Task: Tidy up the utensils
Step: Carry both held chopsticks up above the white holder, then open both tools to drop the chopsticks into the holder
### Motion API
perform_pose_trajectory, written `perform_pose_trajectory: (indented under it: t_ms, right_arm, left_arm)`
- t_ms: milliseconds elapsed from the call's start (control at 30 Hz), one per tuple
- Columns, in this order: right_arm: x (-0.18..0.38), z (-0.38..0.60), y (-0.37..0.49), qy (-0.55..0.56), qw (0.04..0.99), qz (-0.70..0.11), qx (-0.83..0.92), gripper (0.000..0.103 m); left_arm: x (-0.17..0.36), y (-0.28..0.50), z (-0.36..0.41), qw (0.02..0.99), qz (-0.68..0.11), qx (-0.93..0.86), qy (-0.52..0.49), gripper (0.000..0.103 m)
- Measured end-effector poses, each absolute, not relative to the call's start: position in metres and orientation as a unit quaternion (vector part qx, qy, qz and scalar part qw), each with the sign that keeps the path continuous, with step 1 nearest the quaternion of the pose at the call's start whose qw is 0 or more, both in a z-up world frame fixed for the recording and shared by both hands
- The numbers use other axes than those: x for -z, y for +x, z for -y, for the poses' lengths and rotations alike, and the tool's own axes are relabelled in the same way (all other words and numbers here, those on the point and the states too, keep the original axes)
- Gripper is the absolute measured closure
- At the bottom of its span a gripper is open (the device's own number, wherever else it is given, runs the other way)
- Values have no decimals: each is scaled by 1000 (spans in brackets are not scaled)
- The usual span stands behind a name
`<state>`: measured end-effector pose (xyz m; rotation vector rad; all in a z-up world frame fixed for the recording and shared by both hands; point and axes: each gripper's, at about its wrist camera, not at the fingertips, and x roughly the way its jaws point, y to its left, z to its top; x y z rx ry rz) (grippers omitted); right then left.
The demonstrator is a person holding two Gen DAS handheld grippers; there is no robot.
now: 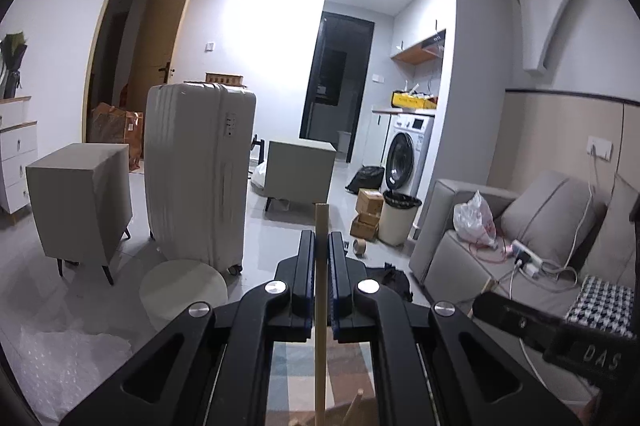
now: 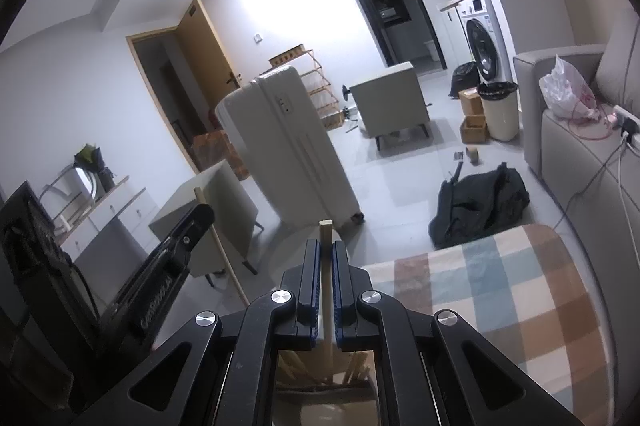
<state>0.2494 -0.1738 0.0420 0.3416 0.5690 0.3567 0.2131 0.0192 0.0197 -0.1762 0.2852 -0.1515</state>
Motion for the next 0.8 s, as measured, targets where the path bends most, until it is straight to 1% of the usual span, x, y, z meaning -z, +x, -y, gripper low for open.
perform_pose_trajectory:
  t_ms: [400,700,800]
  right_arm:
    - [-32,178,237,162,924,-296,-181,98]
    - [-22,168,231,134,912,-334,-199,98]
    - [-17,165,227,128,905,-353,-200,98]
  left_arm:
    - [-16,201,-19,976,-190,92,-59,101]
    - [-17,194,-16,940,-287,177,-56,101]
    - [-14,191,-7,924,-324,201,-35,101]
